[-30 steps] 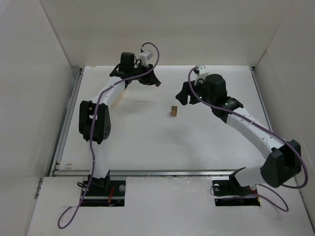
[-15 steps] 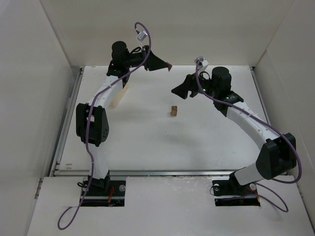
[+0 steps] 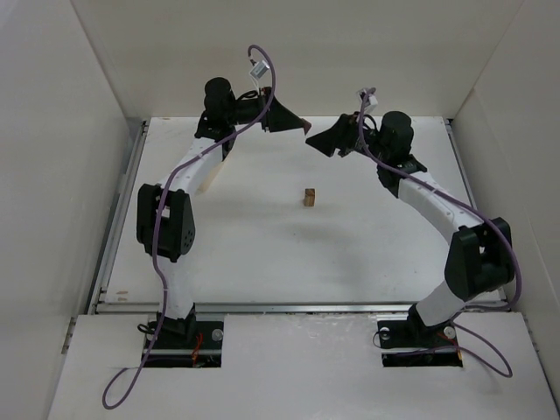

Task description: Build the wood block tower

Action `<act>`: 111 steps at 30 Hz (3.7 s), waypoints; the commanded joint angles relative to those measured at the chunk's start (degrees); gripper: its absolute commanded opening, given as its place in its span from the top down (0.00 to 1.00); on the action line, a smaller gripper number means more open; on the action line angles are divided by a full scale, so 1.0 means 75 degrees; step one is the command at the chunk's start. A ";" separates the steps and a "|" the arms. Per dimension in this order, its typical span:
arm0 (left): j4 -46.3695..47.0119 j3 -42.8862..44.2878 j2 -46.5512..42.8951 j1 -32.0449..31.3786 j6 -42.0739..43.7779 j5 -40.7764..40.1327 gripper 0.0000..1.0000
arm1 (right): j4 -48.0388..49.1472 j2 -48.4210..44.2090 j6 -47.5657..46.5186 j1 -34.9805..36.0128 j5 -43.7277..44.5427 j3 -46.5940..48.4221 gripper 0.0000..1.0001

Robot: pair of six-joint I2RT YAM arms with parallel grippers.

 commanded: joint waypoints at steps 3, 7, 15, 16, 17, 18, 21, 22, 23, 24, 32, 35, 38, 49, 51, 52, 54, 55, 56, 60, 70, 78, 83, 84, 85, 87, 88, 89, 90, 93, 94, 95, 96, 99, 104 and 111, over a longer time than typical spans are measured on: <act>-0.0229 0.0010 -0.0675 -0.0002 0.0640 0.0220 1.00 | 0.1301 0.0126 0.0606 -0.0044 -0.0411 0.0403 0.26; -0.0580 0.0010 -0.0675 -0.0002 0.0875 0.0220 1.00 | 0.1780 0.0127 0.0887 -0.0115 -0.0610 0.0474 0.26; -0.0675 0.0080 -0.0675 -0.0002 0.0970 0.0220 1.00 | 0.1980 0.0350 0.1134 -0.0185 -0.0775 0.0556 0.30; -0.0675 0.0080 -0.0675 -0.0002 0.0970 0.0220 1.00 | 0.1980 0.0350 0.1134 -0.0185 -0.0775 0.0556 0.31; -0.0675 0.0080 -0.0675 -0.0002 0.0970 0.0220 1.00 | 0.1980 0.0431 0.1134 -0.0185 -0.0775 0.0556 0.31; -0.0675 0.0080 -0.0675 -0.0002 0.0970 0.0220 1.00 | 0.1980 0.0432 0.1203 -0.0185 -0.0856 0.0625 0.31; -0.0675 0.0080 -0.0675 -0.0072 0.0899 0.0220 1.00 | 0.2143 0.0595 0.1286 -0.0185 -0.0927 0.0696 0.31; -0.0501 0.0080 -0.0675 -0.0072 0.0795 0.0220 1.00 | 0.2144 0.0596 0.1356 -0.0185 -0.0997 0.0696 0.31; -0.0372 0.0080 -0.0675 -0.0072 0.0701 0.0290 1.00 | 0.2144 0.0596 0.1356 -0.0185 -0.0997 0.0696 0.31; -0.0243 0.0080 -0.0675 -0.0072 0.0491 0.0291 1.00 | 0.2144 0.0665 0.1356 -0.0185 -0.0997 0.0696 0.31; -0.0043 0.0010 -0.0675 -0.0072 0.0407 0.0443 1.00 | 0.2144 0.0666 0.1356 -0.0185 -0.1067 0.0767 0.42; -0.0043 -0.0061 -0.0675 -0.0072 0.0407 0.0443 1.00 | 0.2215 0.0736 0.1356 -0.0185 -0.1068 0.0837 0.46; -0.0043 -0.0061 -0.0675 -0.0072 0.0407 0.0443 1.00 | 0.2215 0.0806 0.1356 -0.0185 -0.1150 0.0907 0.53; -0.0043 -0.0061 -0.0675 -0.0072 0.0488 0.0443 1.00 | 0.2215 0.0877 0.1496 -0.0185 -0.1478 0.0978 0.85; -0.0252 -0.0061 -0.0675 -0.0072 0.0617 0.0443 0.89 | 0.2215 0.0877 0.1497 -0.0185 -0.1478 0.0978 0.87; -0.0416 -0.0061 -0.0675 -0.0072 0.0746 0.0373 0.73 | 0.2122 0.0877 0.1497 -0.0185 -0.1478 0.0978 0.90; -0.1174 0.0021 -0.0675 -0.0072 0.1354 0.0303 0.47 | 0.2005 0.0877 0.1427 -0.0254 -0.1560 0.0978 0.92; -0.1527 0.0219 -0.0675 -0.0072 0.1646 0.0302 0.30 | 0.1748 0.0877 0.1299 -0.0255 -0.1641 0.0978 0.92; -0.1879 0.0221 -0.0675 -0.0072 0.1939 0.0186 0.25 | 0.1525 0.0877 0.1008 -0.0336 -0.1642 0.0978 0.92; -0.3543 0.0490 -0.0756 0.0138 0.3404 -0.0398 0.08 | -0.0930 0.0958 -0.0744 -0.0419 -0.1631 0.1655 0.94; -0.6429 0.0456 -0.0991 0.0373 0.6511 -0.3117 0.06 | -0.5542 0.1089 -0.4768 -0.0420 0.0969 0.2982 0.95; -0.6617 0.0163 -0.1061 0.0373 0.6852 -0.3412 0.06 | -0.5707 0.1018 -0.5885 -0.0022 0.1885 0.2677 0.95; -0.6617 0.0162 -0.1061 0.0373 0.6852 -0.3798 0.06 | -0.5521 0.0936 -0.6798 0.0260 0.2166 0.2454 0.95; -0.6617 0.0162 -0.1061 0.0373 0.6852 -0.4124 0.06 | -0.5520 0.0843 -0.7299 0.0353 0.2167 0.2338 0.95; -0.6617 0.0162 -0.1061 0.0373 0.6852 -0.4336 0.06 | -0.5520 0.0842 -0.7559 0.0354 0.2236 0.2337 0.95; -0.6698 0.0162 -0.1061 0.0443 0.6852 -0.4735 0.06 | -0.5520 0.0842 -0.8121 0.0552 0.2237 0.2162 0.95; -0.6699 0.0162 -0.1061 0.0444 0.6852 -0.5050 0.06 | -0.5589 0.0842 -0.8646 0.0553 0.2237 0.2161 0.95; -0.6699 0.0162 -0.1061 0.0444 0.6852 -0.5146 0.05 | -0.5590 0.0842 -0.8907 0.0635 0.2167 0.2161 0.95; -0.6699 -0.0024 -0.1061 0.0548 0.6852 -0.5147 0.05 | -0.5776 0.0842 -0.9188 0.0635 0.2062 0.2092 0.95; -0.6699 -0.0468 -0.1202 0.0736 0.6643 -0.5509 0.05 | -0.6081 0.0842 -1.0593 0.0635 0.1290 0.2010 0.95; -0.6699 -0.0575 -0.1202 0.0737 0.6642 -0.5591 0.05 | -0.6303 0.0842 -1.0898 0.0635 0.1091 0.2009 0.95; -0.6699 -0.0681 -0.1272 0.0829 0.6642 -0.5824 0.05 | -0.6433 0.0935 -1.1482 0.0635 0.0752 0.2009 0.95; -0.6699 -0.0774 -0.1272 0.0830 0.6642 -0.5989 0.05 | -0.6550 0.0936 -1.1650 0.0705 0.0621 0.2078 0.95; -0.6768 -0.0998 -0.1272 0.0830 0.6642 -0.6575 0.05 | -0.6949 0.1251 -1.2026 0.0706 0.0281 0.2208 0.95; -0.6769 -0.1303 -0.1272 0.0901 0.6642 -0.6659 0.05 | -0.7581 0.1755 -1.2589 0.0776 0.0128 0.2758 0.95; -0.6769 -0.1561 -0.1272 0.0901 0.6571 -0.6659 0.05 | -0.8050 0.2552 -1.2870 0.1103 0.0303 0.3520 0.95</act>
